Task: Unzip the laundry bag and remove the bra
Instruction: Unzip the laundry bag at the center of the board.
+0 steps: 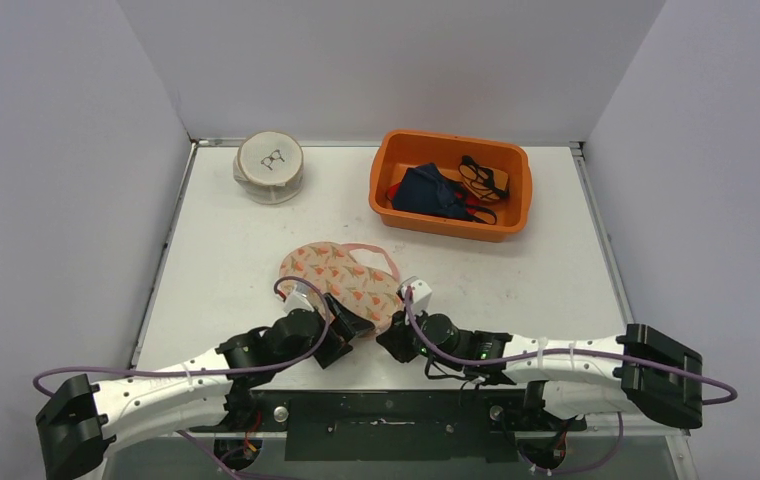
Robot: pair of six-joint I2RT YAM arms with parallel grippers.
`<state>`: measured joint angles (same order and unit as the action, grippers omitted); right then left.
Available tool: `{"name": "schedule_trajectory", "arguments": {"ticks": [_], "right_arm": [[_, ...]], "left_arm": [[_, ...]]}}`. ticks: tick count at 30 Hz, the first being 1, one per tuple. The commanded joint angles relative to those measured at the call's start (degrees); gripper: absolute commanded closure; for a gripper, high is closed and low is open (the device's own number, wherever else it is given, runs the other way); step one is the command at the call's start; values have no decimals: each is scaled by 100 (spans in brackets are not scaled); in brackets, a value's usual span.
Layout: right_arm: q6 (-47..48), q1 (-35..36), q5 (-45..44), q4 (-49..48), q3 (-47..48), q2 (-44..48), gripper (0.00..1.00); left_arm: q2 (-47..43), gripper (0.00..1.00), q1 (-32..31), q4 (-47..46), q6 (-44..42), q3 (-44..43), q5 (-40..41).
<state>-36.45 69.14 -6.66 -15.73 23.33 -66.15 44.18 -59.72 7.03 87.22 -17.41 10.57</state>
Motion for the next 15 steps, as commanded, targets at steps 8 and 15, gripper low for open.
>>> {"name": "schedule_trajectory", "arguments": {"ticks": [8, 15], "right_arm": [[138, 453, -177, -604, 393, -238, 95], [120, 504, -271, -578, 325, -193, 95]], "left_arm": [[9, 38, -91, -308, 867, 98, 971], [-204, 66, -87, -173, 929, 218, 1194]]}}
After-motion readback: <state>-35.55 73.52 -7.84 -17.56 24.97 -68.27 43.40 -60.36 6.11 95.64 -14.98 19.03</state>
